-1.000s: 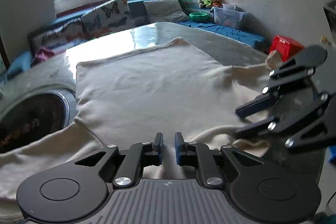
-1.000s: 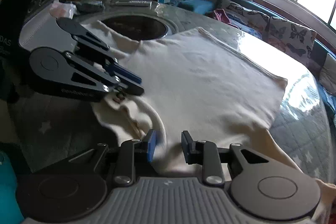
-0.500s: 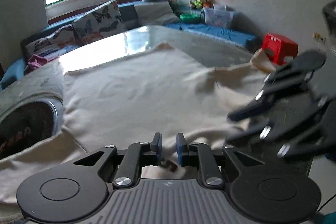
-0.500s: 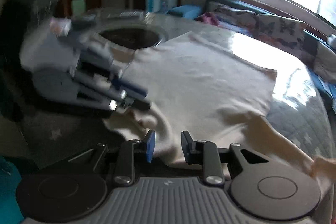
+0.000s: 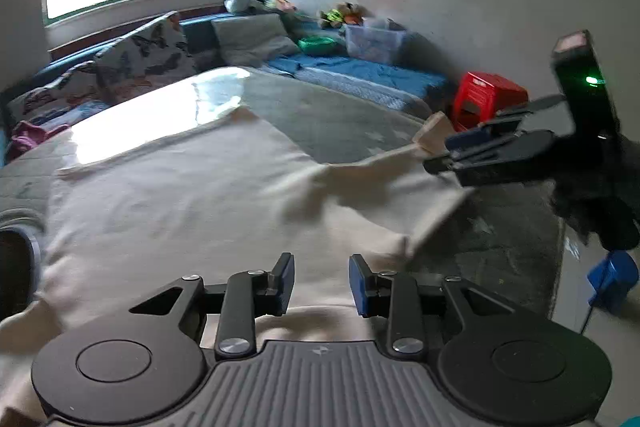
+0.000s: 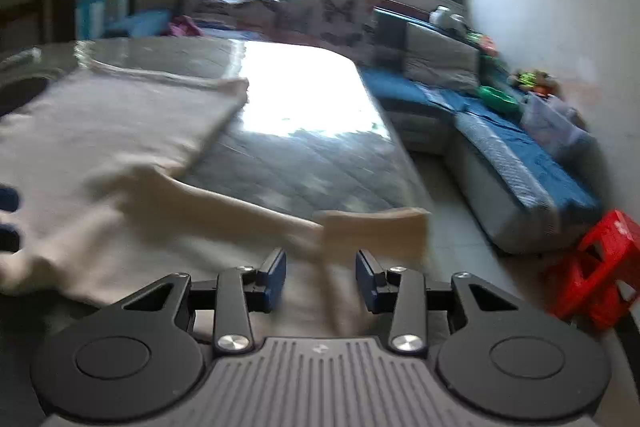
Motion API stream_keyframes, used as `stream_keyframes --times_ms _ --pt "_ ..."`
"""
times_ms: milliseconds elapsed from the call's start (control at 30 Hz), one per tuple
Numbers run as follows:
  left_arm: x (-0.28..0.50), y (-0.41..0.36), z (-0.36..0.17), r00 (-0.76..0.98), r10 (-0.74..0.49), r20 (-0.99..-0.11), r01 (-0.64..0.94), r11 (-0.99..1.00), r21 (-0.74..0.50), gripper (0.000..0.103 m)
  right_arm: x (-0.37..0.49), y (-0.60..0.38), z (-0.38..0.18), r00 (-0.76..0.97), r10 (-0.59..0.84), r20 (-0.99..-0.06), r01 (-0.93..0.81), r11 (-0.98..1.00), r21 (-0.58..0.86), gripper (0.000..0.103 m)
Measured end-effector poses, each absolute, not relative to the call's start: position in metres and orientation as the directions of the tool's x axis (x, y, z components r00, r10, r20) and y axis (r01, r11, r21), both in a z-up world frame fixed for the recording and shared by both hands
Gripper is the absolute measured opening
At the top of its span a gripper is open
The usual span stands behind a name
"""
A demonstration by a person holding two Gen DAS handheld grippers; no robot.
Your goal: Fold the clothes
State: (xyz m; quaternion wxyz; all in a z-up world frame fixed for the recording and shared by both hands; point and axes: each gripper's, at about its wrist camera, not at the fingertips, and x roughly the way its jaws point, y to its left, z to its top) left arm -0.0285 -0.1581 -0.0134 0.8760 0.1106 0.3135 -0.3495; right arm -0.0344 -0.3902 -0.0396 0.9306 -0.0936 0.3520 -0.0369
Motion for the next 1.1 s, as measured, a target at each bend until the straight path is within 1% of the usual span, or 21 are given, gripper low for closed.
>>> stream_keyframes --times_ms 33,67,167,233,267,467,567,667,733,867,900,1000,1100 --pt "-0.030 -0.162 -0.015 0.549 -0.548 -0.631 0.689 0.725 -0.030 0.033 -0.036 -0.396 -0.041 0.750 -0.155 -0.643 0.022 0.978 -0.210 0.044" --pt "-0.032 -0.165 -0.018 0.539 -0.553 -0.635 0.695 0.718 -0.036 0.034 -0.037 -0.402 -0.041 0.750 -0.174 -0.638 0.041 0.975 -0.218 0.044" --pt "-0.036 -0.172 -0.024 0.515 -0.563 -0.647 0.712 0.701 -0.044 0.034 -0.042 -0.424 -0.043 0.740 -0.254 -0.622 0.124 0.961 -0.245 0.044" --pt "-0.039 -0.174 -0.025 0.506 -0.569 -0.648 0.720 0.693 -0.046 0.036 -0.046 -0.439 -0.043 0.732 -0.297 -0.612 0.172 0.951 -0.256 0.045" --pt "-0.041 -0.175 -0.024 0.502 -0.573 -0.648 0.724 0.688 -0.048 0.038 -0.048 -0.441 -0.041 0.734 -0.306 -0.606 0.184 0.949 -0.256 0.045" --pt "-0.045 -0.179 -0.021 0.496 -0.588 -0.639 0.728 0.682 -0.062 0.038 -0.062 -0.454 -0.028 0.743 -0.353 -0.569 0.252 0.935 -0.251 0.045" --pt "-0.042 -0.181 -0.023 0.494 -0.586 -0.642 0.716 0.693 -0.081 0.038 -0.059 -0.437 -0.026 0.780 -0.243 -0.577 0.162 0.969 -0.189 0.045" --pt "-0.044 -0.182 -0.024 0.480 -0.593 -0.647 0.721 0.687 -0.094 0.044 -0.050 -0.421 -0.032 0.786 -0.146 -0.601 0.076 0.987 -0.140 0.046" --pt "-0.046 -0.180 -0.024 0.478 -0.592 -0.649 0.720 0.687 -0.097 0.044 -0.043 -0.414 -0.041 0.772 -0.116 -0.626 0.046 0.991 -0.127 0.046" --pt "-0.051 -0.163 -0.016 0.499 -0.590 -0.635 0.693 0.711 -0.115 0.045 -0.039 -0.405 -0.045 0.762 -0.122 -0.635 0.048 0.990 -0.133 0.047" --pt "-0.052 -0.157 -0.012 0.514 -0.586 -0.627 0.681 0.722 -0.117 0.046 -0.039 -0.403 -0.041 0.763 -0.115 -0.636 0.047 0.991 -0.123 0.048" --pt "-0.053 -0.134 -0.004 0.568 -0.557 -0.606 0.627 0.770 -0.121 0.047 -0.045 -0.387 -0.034 0.768 -0.033 -0.640 -0.027 0.996 -0.083 0.049" --pt "-0.050 -0.105 0.002 0.640 -0.478 -0.601 0.522 0.845 -0.115 0.048 -0.050 -0.366 -0.031 0.771 0.063 -0.634 -0.120 0.992 -0.048 0.051"
